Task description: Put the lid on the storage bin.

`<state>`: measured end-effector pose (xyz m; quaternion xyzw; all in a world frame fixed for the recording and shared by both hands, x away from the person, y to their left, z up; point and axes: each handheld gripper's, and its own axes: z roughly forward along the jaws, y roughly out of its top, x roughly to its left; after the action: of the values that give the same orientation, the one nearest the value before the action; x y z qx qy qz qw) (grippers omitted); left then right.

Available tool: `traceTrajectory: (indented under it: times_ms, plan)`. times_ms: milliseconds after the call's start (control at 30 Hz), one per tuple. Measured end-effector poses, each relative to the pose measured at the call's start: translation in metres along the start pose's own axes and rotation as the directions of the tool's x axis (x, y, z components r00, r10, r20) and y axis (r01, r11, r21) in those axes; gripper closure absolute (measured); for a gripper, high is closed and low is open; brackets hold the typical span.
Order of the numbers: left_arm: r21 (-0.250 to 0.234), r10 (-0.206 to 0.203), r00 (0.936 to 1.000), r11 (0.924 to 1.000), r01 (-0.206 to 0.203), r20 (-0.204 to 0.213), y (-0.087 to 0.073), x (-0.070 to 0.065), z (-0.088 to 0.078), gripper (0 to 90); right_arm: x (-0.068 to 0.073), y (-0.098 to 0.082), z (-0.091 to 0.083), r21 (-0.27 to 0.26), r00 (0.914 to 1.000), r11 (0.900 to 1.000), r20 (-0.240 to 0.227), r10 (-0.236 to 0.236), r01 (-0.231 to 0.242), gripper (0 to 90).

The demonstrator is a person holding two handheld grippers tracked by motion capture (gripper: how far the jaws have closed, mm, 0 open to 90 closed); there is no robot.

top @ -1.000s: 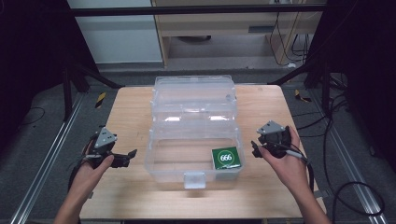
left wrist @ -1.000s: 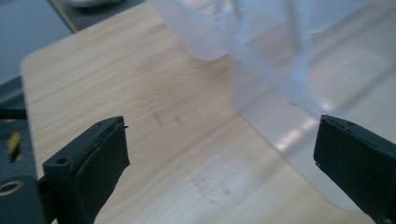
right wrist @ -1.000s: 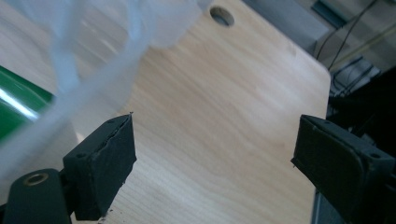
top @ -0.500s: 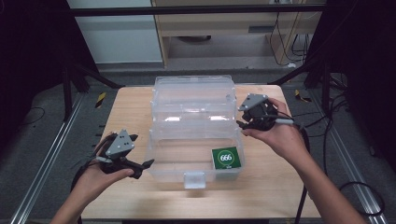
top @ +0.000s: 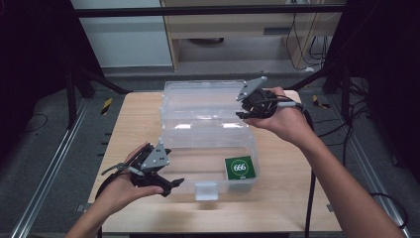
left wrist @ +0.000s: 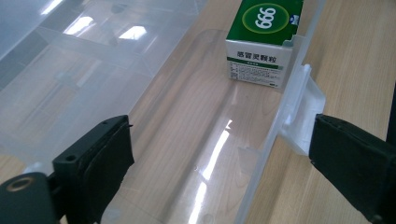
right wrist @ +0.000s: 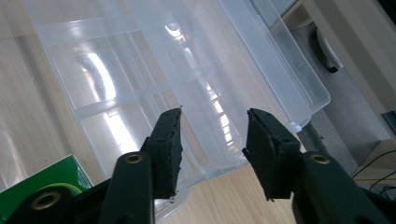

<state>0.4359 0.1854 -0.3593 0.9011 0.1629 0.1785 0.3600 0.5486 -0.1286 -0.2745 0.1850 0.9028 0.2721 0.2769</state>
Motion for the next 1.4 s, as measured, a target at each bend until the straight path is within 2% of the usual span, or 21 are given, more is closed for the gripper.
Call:
traceTrajectory:
  times_ms: [167, 200, 267, 400, 467, 533, 567, 633, 767, 800, 833, 867, 933, 967, 1000, 1033, 1167, 1300, 1333, 1400]
  plan:
    - [0.011, 0.013, 0.9998, 0.9999, -0.013, 0.013, 0.003, -0.003, 0.007, 13.2, -0.005, 0.003, 0.007, 0.014, 0.9993, 1.0, -0.036, -0.014, 0.014, 62.5]
    - [0.017, 0.003, 0.9999, 0.9999, -0.004, 0.01, 0.003, -0.003, 0.008, 13.0, -0.006, 0.003, 0.008, 0.016, 0.9989, 1.0, -0.045, -0.015, 0.015, 62.5]
    - [0.019, 0.021, 0.9996, 0.9996, -0.022, 0.02, 0.004, -0.004, 0.007, 13.9, -0.005, 0.003, 0.008, 0.016, 0.9982, 1.0, -0.057, -0.022, 0.022, 62.5]
    - [0.025, 0.03, 0.9992, 0.9992, -0.03, 0.028, 0.004, -0.006, 0.006, 13.3, -0.002, 0.005, 0.01, 0.017, 0.9976, 0.999, -0.057, -0.039, 0.04, 63.7]
    - [0.035, 0.038, 0.9992, 0.9986, -0.039, 0.015, 0.002, -0.008, 0.005, 13.2, 0.0, 0.007, 0.012, 0.022, 0.9973, 0.999, -0.057, -0.046, 0.047, 63.7]
    - [0.046, 0.075, 0.9971, 0.9962, -0.075, -0.011, 0.0, -0.009, 0.004, 13.4, 0.0, 0.009, 0.017, 0.026, 0.9962, 0.998, -0.073, -0.047, 0.049, 65.6]
    - [0.047, 0.071, 0.9973, 0.9965, -0.07, -0.02, -0.002, -0.01, 0.004, 13.7, -0.001, 0.01, 0.019, 0.024, 0.9957, 0.999, -0.079, -0.047, 0.049, 66.6]
    - [0.04, 0.049, 0.9988, 0.998, -0.049, 0.002, -0.005, -0.008, 0.004, 14.9, -0.002, 0.013, 0.025, 0.036, 0.9957, 0.998, -0.075, -0.054, 0.057, 66.2]
    - [0.042, 0.048, 0.9987, 0.998, -0.048, 0.019, -0.009, -0.006, 0.002, 19.5, -0.004, 0.022, 0.035, 0.048, 0.9923, 0.996, -0.104, -0.068, 0.073, 60.4]
    - [0.044, 0.059, 0.9975, 0.9972, -0.061, 0.039, -0.01, -0.005, 0.003, 21.2, -0.005, 0.023, 0.037, 0.051, 0.9908, 0.996, -0.113, -0.073, 0.079, 60.3]
    - [0.044, 0.059, 0.9975, 0.9972, -0.061, 0.039, -0.01, -0.005, 0.003, 23.1, -0.005, 0.023, 0.037, 0.051, 0.9908, 0.996, -0.113, -0.073, 0.079, 60.3]
    - [0.059, 0.081, 0.995, 0.9947, -0.084, 0.058, -0.011, -0.004, 0.005, 23.3, -0.007, 0.028, 0.045, 0.063, 0.9873, 0.994, -0.136, -0.082, 0.091, 57.7]
    - [0.073, 0.056, 0.9959, 0.9954, -0.061, 0.072, -0.013, -0.003, 0.01, 23.1, -0.007, 0.029, 0.049, 0.066, 0.9859, 0.993, -0.144, -0.085, 0.096, 57.4]
    - [0.073, 0.056, 0.9959, 0.9954, -0.061, 0.072, -0.013, -0.003, 0.01, 23.1, -0.007, 0.029, 0.049, 0.066, 0.9859, 0.993, -0.144, -0.085, 0.096, 57.4]
    - [0.084, 0.063, 0.9931, 0.9939, -0.071, 0.099, -0.016, -0.003, 0.013, 23.8, -0.006, 0.029, 0.054, 0.088, 0.9849, 0.991, -0.147, -0.092, 0.105, 57.3]
    - [0.096, 0.065, 0.9922, 0.9925, -0.075, 0.106, -0.017, -0.003, 0.016, 24.6, -0.006, 0.029, 0.056, 0.094, 0.9843, 0.99, -0.149, -0.094, 0.109, 57.3]
    - [0.123, 0.079, 0.9914, 0.9882, -0.092, 0.104, -0.019, -0.007, 0.021, 25.5, -0.004, 0.027, 0.06, 0.113, 0.9809, 0.985, -0.161, -0.109, 0.128, 60.5]
    - [0.137, 0.095, 0.9891, 0.9844, -0.11, 0.113, -0.018, -0.008, 0.024, 31.9, -0.004, 0.027, 0.061, 0.116, 0.978, 0.983, -0.173, -0.117, 0.139, 63.7]
    - [0.154, 0.113, 0.9876, 0.9796, -0.129, 0.108, -0.018, -0.009, 0.027, 34.1, -0.005, 0.026, 0.062, 0.11, 0.9765, 0.984, -0.18, -0.118, 0.14, 67.4]
    - [0.166, 0.123, 0.987, 0.9764, -0.139, 0.104, -0.018, -0.011, 0.029, 37.1, -0.006, 0.026, 0.063, 0.11, 0.9757, 0.984, -0.185, -0.118, 0.139, 68.2]
